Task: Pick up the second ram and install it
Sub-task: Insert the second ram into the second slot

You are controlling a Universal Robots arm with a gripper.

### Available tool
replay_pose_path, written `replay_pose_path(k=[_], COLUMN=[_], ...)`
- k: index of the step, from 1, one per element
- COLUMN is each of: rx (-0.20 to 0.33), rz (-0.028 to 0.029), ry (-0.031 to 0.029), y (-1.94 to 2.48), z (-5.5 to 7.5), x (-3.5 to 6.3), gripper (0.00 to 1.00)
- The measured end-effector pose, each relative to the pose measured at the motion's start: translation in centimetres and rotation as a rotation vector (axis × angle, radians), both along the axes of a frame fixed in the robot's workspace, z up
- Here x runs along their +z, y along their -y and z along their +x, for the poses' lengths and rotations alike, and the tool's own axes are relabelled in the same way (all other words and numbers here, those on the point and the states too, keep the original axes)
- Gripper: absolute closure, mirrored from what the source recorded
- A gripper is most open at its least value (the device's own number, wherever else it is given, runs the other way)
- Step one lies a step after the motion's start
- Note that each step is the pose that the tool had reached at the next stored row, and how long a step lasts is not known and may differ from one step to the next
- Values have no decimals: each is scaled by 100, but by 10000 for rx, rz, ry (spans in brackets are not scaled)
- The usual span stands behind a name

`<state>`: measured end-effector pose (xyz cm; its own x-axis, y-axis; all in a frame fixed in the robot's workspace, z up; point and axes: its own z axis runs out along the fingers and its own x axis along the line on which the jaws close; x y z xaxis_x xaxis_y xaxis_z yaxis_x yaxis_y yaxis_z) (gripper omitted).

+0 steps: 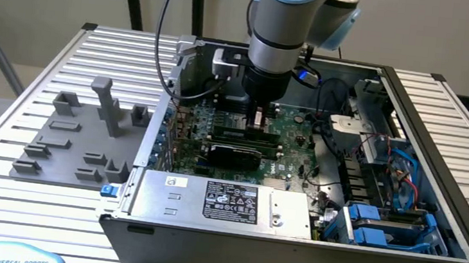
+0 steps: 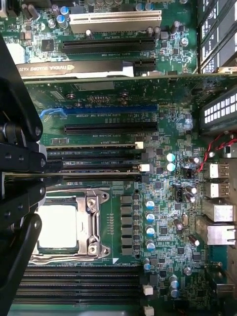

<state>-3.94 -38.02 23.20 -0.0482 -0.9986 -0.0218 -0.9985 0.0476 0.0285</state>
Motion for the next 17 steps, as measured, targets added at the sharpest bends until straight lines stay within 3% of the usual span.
replay_pose_path(k=[17], rx=[63], rz=[-3], ry=[0], y=[13], z=[0], x=[-51], gripper=[87])
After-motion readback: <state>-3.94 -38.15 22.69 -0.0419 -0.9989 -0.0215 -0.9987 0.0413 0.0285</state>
